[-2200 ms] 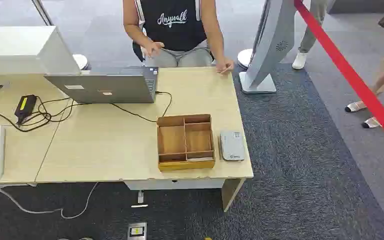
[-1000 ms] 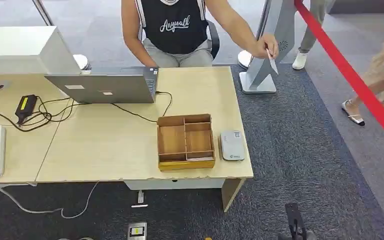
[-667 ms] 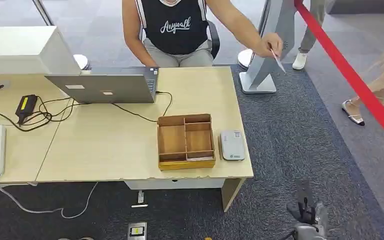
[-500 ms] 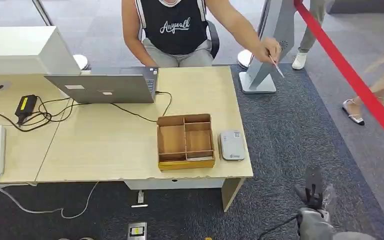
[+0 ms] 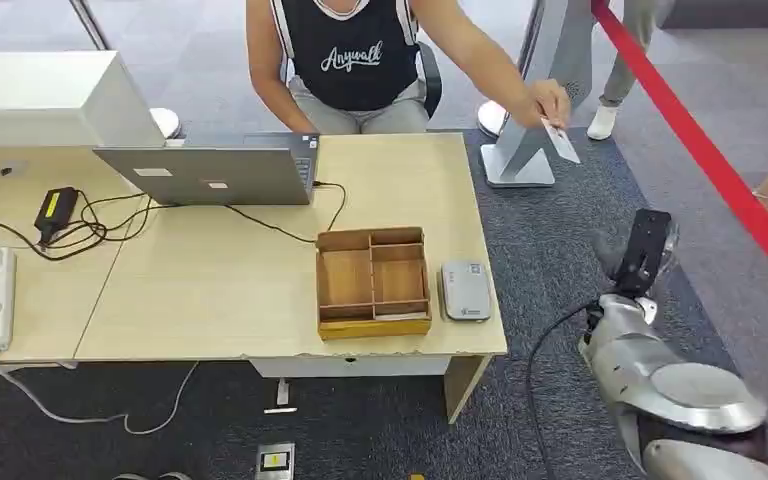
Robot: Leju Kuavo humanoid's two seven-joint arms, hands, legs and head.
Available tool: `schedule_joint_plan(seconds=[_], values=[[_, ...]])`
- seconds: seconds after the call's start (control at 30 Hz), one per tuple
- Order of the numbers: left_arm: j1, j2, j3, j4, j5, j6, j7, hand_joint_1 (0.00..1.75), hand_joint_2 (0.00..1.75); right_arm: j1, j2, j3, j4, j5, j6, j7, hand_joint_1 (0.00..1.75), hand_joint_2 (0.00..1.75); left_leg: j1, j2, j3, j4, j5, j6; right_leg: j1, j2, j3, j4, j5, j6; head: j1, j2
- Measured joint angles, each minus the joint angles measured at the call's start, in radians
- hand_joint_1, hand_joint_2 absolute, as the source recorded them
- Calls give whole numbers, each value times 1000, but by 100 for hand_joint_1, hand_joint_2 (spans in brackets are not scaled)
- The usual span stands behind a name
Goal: Pass the card to the sensor for recognition and then transmit it.
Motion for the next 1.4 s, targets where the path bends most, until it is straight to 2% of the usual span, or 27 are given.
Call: schedule_joint_plan(seconds=[0.03, 0.07, 0.1, 0.13, 0.2, 0.23, 0.37, 0.53, 0.63, 0.93, 1.23, 1.4], values=[[6, 6, -1, 2, -3, 0, -1, 0, 175, 9, 3, 133, -66, -55, 2, 75, 0, 175, -5, 32, -3, -2, -4, -1, -2, 34, -13, -1, 8, 0, -3, 0], [-1, 8, -2, 3, -5, 2, -1, 0, 175, 22, -1, 265, -150, -37, 2, 87, 0, 175, -4, 44, -2, -7, -9, -1, -3, 52, -13, -1, 10, 1, -8, 0], [-14, 9, -2, 4, -6, 1, -3, 0, 175, 43, 9, 383, -217, 25, 3, 66, 0, 175, -5, 55, 4, -6, -9, -1, -1, 62, -14, -3, 12, 2, -15, 0], [-30, 8, -3, 4, -7, 1, -6, 0, 175, 60, 8, 482, -268, 99, 3, 53, 0, 175, -4, 54, 7, -6, -9, 0, -3, 64, -14, -3, 12, 2, -19, 0], [-49, 5, -6, 2, -13, 0, -15, 0, 175, 62, 8, 639, -334, 192, 1, 48, 0, 175, -4, 46, 8, -5, -5, 1, -3, 57, -12, -4, 10, 3, -27, 0], [-52, 3, -7, 1, -13, 0, -15, 0, 175, 61, 6, 707, -369, 220, 0, 48, 0, 175, -4, 35, 5, -5, -2, 2, -2, 46, -11, -4, 9, 4, -31, 0], [-38, -3, -8, -1, -16, 0, -20, 0, 175, 37, 4, 922, -460, 285, -2, 87, 0, 175, -1, 4, -5, -5, 12, 1, 0, 16, -13, -4, 10, 4, -29, 0], [-31, -2, -9, -1, -15, -2, -23, 0, 175, -1, 5, 1172, -512, 321, -3, 128, 0, 175, 0, -13, -10, -5, 17, -1, 1, 0, -12, -4, 11, 3, -30, 0], [-28, -2, -9, -1, -15, -3, -29, 0, 175, -27, 6, 1319, -531, 329, -3, 146, 0, 175, 1, -14, -11, -5, 17, -1, 2, -1, -12, -4, 11, 3, -30, 0], [-25, 0, -9, -1, -13, -3, -32, 0, 175, -42, -1, 1506, -552, 330, -4, 163, 0, 175, 1, -13, -11, -5, 17, -1, 2, -1, -13, -5, 11, 2, -30, 0], [-22, 0, -9, -1, -12, -4, -34, 0, 175, -62, -4, 1609, -550, 337, 8, 182, 0, 175, 1, -13, -11, -5, 17, -1, 3, -1, -13, -5, 11, 2, -30, 0], [-22, 1, -9, -1, -13, -4, -34, 0, 175, -101, -5, 1669, -537, 394, 53, 208, 0, 175, 2, -13, -11, -5, 17, -1, 3, -1, -13, -5, 11, 2, -30, 0]])
